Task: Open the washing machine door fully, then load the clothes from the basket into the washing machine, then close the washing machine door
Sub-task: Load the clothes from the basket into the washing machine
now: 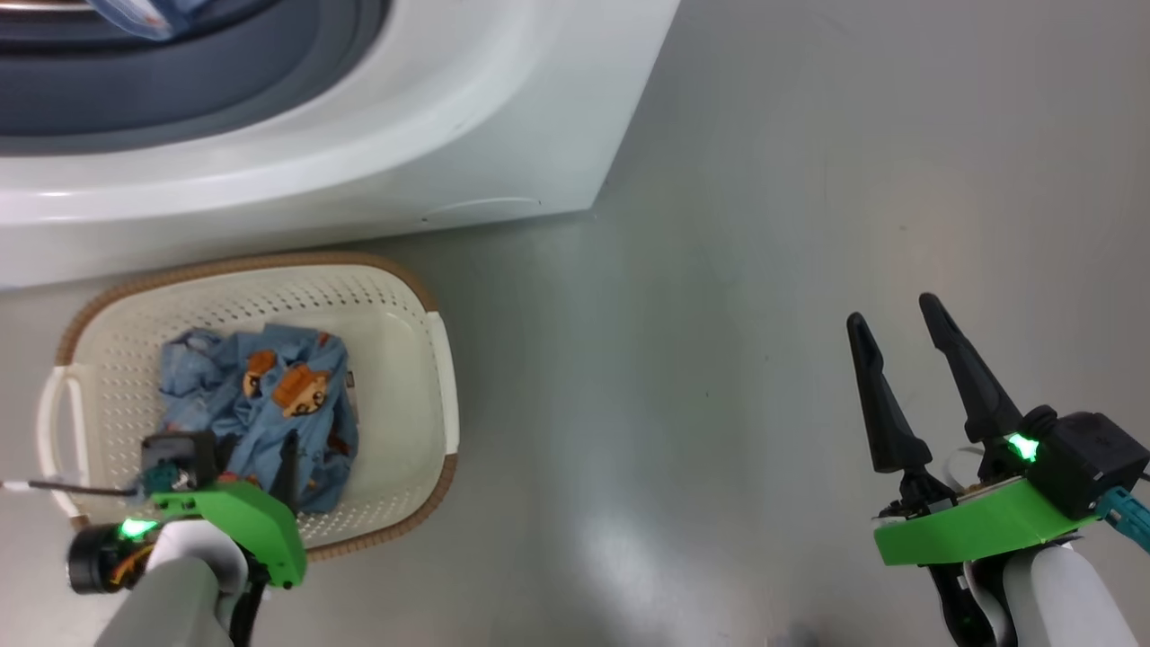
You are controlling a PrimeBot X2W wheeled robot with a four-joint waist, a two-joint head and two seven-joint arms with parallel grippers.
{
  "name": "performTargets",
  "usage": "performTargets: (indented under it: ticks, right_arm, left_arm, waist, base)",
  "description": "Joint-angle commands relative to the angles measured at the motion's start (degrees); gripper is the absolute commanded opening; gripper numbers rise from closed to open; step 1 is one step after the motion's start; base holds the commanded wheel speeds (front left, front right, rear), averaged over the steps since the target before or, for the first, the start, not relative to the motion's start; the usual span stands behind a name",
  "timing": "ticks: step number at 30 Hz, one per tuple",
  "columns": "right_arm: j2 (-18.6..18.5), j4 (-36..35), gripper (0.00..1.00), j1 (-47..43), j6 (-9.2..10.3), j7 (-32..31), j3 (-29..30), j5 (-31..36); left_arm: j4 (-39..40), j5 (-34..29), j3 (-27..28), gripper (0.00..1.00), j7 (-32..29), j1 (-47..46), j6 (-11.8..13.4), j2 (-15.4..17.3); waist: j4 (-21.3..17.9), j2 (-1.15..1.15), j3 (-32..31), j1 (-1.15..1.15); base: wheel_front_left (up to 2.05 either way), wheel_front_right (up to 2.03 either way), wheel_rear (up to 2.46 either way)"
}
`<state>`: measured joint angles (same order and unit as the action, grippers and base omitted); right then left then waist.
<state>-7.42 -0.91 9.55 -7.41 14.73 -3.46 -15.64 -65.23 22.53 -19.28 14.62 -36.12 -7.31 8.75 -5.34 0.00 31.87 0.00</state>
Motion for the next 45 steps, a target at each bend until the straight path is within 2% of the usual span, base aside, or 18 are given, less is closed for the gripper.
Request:
performTargets:
  ticks: [1, 7, 18, 30, 45]
  right_arm:
    - [-0.08, -1.63, 1.00, 0.19, -0.08, 0.27, -1.69, 0.75]
    - [0.38, -2.35, 1.00, 1.35, -0.08, 0.27, -1.94, 1.08]
    - [1.39, -3.91, 1.00, 4.34, -0.08, 0.27, -3.25, 1.64]
    - [2.16, -4.97, 1.00, 6.22, -0.08, 0.27, -3.86, 1.93]
    - [2.29, -5.81, 1.00, 7.19, -0.08, 0.27, -4.74, 2.45]
  left_arm:
    - [-0.86, 0.78, 0.26, 1.00, 0.17, -0.95, -0.18, 2.50]
    - [-4.43, 2.65, -4.05, 1.00, -1.99, -5.19, -0.18, 4.29]
    - [-6.26, 5.97, -9.39, 1.00, -4.59, -11.12, -0.18, 7.60]
    - [-7.57, 9.64, -12.35, 1.00, -5.84, -14.61, -0.18, 9.99]
    - [-8.45, 11.21, -14.10, 1.00, -6.37, -17.17, -0.18, 11.14]
  waist:
    - [-1.27, 0.00, 2.59, 0.00]
    - [-2.17, 0.00, 6.01, 0.00]
    - [-4.10, 0.00, 12.63, 0.00]
    - [-4.99, 0.00, 16.98, 0.00]
    - [-5.07, 0.00, 19.07, 0.00]
  base:
    - [0.00, 0.00, 0.00]
    - [0.00, 0.00, 0.00]
    - [0.00, 0.00, 0.00]
    - [0.00, 0.00, 0.00]
    - [0.00, 0.00, 0.00]
